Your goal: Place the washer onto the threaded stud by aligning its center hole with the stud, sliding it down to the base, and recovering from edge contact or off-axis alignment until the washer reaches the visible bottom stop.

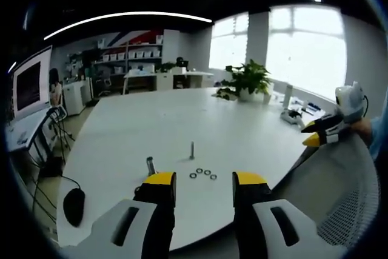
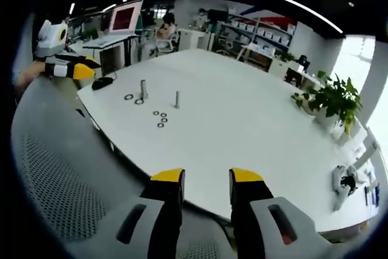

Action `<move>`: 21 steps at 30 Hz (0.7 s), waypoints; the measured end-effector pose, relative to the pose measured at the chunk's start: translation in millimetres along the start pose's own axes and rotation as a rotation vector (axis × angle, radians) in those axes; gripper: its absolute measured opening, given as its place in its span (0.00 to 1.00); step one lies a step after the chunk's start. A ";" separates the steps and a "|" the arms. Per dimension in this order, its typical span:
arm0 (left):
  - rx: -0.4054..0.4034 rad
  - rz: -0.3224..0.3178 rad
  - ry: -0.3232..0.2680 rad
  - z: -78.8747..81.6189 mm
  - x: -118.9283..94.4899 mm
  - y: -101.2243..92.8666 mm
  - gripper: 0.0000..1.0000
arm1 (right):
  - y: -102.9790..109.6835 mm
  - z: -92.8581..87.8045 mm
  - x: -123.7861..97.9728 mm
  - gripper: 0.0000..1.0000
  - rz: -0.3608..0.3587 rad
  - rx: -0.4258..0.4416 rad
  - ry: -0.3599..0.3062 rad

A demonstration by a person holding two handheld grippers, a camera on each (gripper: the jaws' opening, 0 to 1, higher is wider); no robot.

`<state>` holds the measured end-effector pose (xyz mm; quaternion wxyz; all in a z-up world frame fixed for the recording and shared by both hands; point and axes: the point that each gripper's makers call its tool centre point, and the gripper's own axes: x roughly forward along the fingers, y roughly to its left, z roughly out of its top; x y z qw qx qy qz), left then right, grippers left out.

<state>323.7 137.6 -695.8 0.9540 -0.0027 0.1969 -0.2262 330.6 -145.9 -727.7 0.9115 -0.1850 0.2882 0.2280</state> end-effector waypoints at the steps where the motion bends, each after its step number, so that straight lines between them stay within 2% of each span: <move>1: -0.001 0.001 -0.001 0.3 -0.1 0.2 0.35 | -1.5 0.1 0.3 0.30 -0.006 0.000 -0.003; 4: 0.000 0.006 -0.004 1.2 -0.1 1.7 0.35 | -3.3 -1.2 1.2 0.29 -0.013 0.002 0.006; 13: 0.015 0.003 0.006 3.0 0.8 13.7 0.35 | -9.2 2.7 1.3 0.26 -0.032 0.016 -0.028; 16: 0.033 -0.021 -0.004 10.6 2.2 16.3 0.34 | -10.1 3.0 1.7 0.26 -0.030 0.017 -0.027; 21: 0.077 -0.007 0.009 13.1 6.0 33.7 0.32 | -20.7 5.0 3.1 0.26 -0.047 0.028 -0.040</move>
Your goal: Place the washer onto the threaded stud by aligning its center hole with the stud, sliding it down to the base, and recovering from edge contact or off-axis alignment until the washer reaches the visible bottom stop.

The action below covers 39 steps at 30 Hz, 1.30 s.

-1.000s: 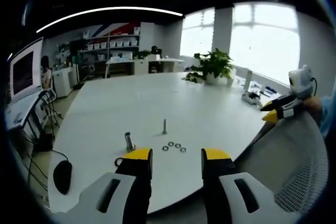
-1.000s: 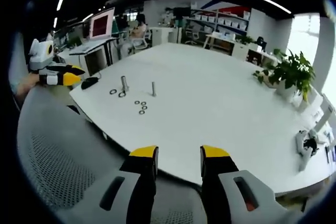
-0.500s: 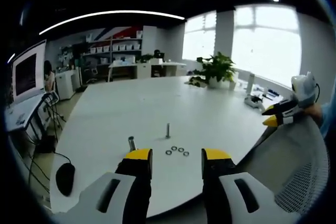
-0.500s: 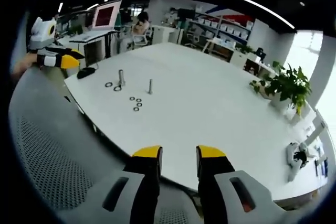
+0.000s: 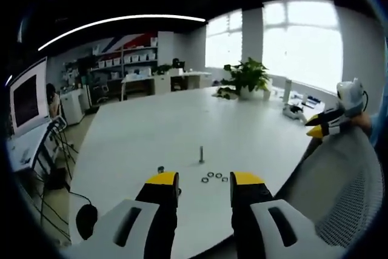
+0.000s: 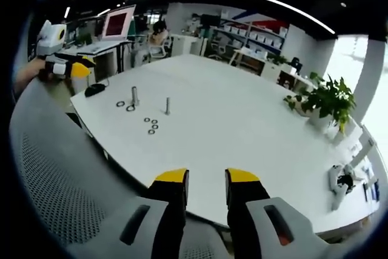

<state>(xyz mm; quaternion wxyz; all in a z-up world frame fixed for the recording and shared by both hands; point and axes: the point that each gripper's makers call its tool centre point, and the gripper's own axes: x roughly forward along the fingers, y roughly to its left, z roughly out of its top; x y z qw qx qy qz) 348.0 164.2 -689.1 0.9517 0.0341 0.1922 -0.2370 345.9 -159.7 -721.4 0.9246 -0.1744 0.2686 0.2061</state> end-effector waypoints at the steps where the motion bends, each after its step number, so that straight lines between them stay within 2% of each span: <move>1: 0.005 0.001 0.003 0.0 0.4 2.8 0.32 | -1.2 -0.8 -0.8 0.26 -0.007 0.008 -0.002; 8: 0.031 0.032 0.042 -6.1 8.2 35.4 0.32 | 1.7 1.5 -0.4 0.25 0.003 0.015 -0.007; 14: 0.028 0.022 0.082 -18.2 23.2 51.5 0.30 | 2.6 2.3 0.4 0.24 0.009 0.015 -0.008; 19: 0.046 0.001 0.148 -30.4 35.1 58.9 0.26 | 2.4 4.5 0.7 0.24 0.010 0.016 -0.020; 25: 0.050 -0.009 0.212 -44.4 47.2 68.7 0.26 | 4.1 3.0 1.3 0.23 0.020 0.021 -0.011; 33: 0.095 -0.037 0.295 -60.4 65.8 80.6 0.26 | 1.1 4.4 0.8 0.23 0.004 0.032 -0.018; 39: 0.127 -0.067 0.372 -78.2 76.2 88.3 0.24 | 0.7 5.8 1.4 0.23 -0.002 0.040 -0.020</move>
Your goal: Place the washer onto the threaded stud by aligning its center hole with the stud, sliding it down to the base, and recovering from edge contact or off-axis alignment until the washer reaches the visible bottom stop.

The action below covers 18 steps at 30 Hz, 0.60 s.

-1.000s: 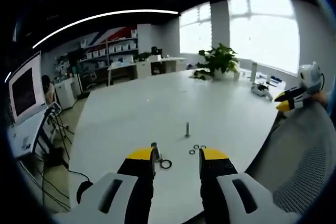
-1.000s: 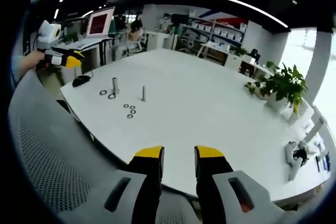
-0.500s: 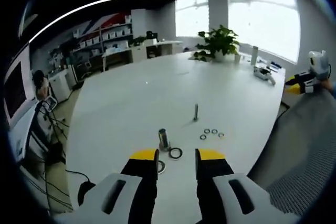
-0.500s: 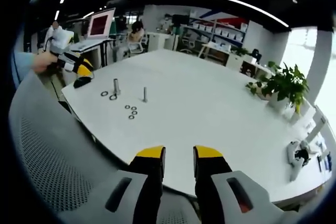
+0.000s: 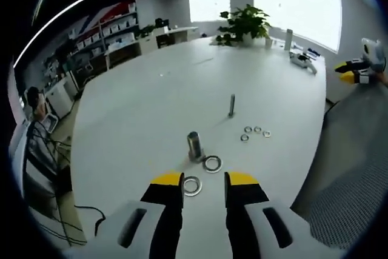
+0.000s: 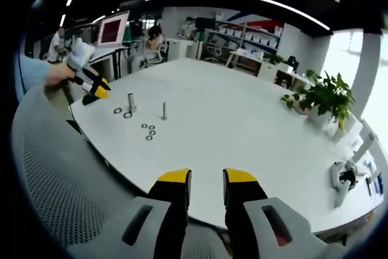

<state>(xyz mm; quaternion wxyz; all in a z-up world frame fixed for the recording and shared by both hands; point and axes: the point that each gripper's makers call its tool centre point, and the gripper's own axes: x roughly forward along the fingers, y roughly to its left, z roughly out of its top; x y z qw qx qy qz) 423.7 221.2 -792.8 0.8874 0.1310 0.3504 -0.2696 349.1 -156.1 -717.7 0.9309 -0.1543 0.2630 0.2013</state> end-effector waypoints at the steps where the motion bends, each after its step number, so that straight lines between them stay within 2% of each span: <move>1: 0.007 -0.002 0.008 -1.9 2.0 1.6 0.23 | 0.1 0.3 0.2 0.23 -0.001 0.002 0.000; 7: 0.011 -0.019 0.047 -12.6 14.1 8.5 0.22 | -3.5 5.1 -0.3 0.22 -0.023 0.013 -0.029; 18: -0.011 -0.040 0.150 -39.1 41.7 17.9 0.21 | -3.4 4.2 1.4 0.21 -0.021 0.024 -0.016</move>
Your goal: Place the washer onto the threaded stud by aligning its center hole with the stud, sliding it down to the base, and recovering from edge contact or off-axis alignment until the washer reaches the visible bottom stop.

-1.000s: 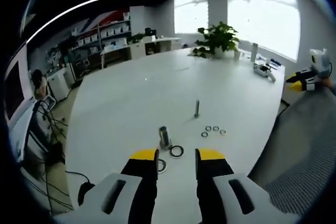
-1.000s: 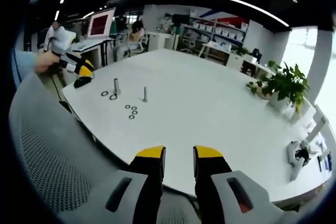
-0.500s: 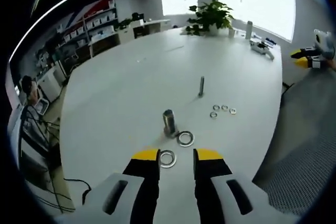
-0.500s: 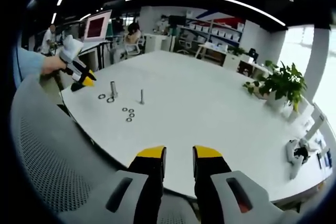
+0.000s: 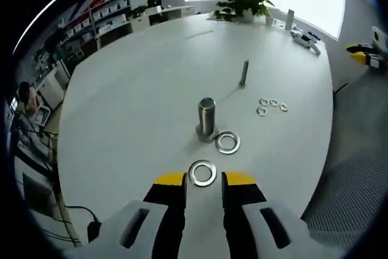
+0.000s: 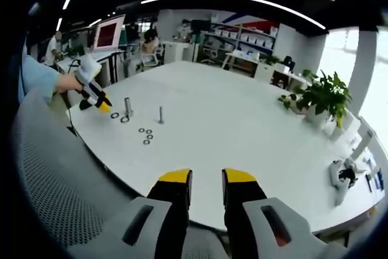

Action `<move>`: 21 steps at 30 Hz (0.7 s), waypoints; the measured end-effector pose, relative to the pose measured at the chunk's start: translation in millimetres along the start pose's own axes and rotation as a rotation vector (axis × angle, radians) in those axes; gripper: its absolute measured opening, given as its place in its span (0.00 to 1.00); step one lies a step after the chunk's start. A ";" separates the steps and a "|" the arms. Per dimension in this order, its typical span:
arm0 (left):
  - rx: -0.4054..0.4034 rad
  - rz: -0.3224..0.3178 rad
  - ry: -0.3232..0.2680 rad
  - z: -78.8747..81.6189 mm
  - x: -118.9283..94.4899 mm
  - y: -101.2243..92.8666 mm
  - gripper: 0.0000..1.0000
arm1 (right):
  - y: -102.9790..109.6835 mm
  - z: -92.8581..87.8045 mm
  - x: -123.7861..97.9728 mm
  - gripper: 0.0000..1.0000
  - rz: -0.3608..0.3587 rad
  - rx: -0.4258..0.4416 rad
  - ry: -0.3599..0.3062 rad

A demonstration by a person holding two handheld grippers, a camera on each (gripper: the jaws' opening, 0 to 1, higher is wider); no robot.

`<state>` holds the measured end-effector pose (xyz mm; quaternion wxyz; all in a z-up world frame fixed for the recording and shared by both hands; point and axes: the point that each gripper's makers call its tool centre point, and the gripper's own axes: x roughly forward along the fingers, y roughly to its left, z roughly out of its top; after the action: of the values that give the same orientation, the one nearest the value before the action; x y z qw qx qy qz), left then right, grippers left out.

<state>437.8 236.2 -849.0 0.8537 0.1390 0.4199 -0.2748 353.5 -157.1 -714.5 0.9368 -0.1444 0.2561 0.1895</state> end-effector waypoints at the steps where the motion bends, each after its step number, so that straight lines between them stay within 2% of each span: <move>1: -0.001 -0.001 0.002 -0.1 1.4 0.7 0.21 | 0.1 0.0 0.0 0.21 0.000 0.001 0.000; 9: -0.003 -0.001 0.024 -0.2 21.8 18.2 0.19 | 0.4 -1.5 0.7 0.20 0.003 0.003 0.008; 16: 0.025 -0.023 0.051 -4.1 27.6 17.2 0.17 | -1.0 -3.5 1.3 0.20 0.002 0.006 0.012; 18: 0.011 -0.027 0.053 -6.5 31.2 17.0 0.16 | -1.4 -3.8 1.3 0.20 0.000 0.007 0.013; 19: 0.017 -0.024 0.031 -2.7 31.3 16.9 0.16 | -1.6 -3.9 1.4 0.20 -0.001 0.007 0.013; 21: 0.014 -0.024 0.039 -2.6 29.9 14.7 0.16 | -1.5 -4.3 1.4 0.20 0.000 0.007 0.015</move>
<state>459.6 238.9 -874.2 0.8409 0.1453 0.4364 -0.2852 353.4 -159.6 -718.5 0.9354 -0.1427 0.2639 0.1873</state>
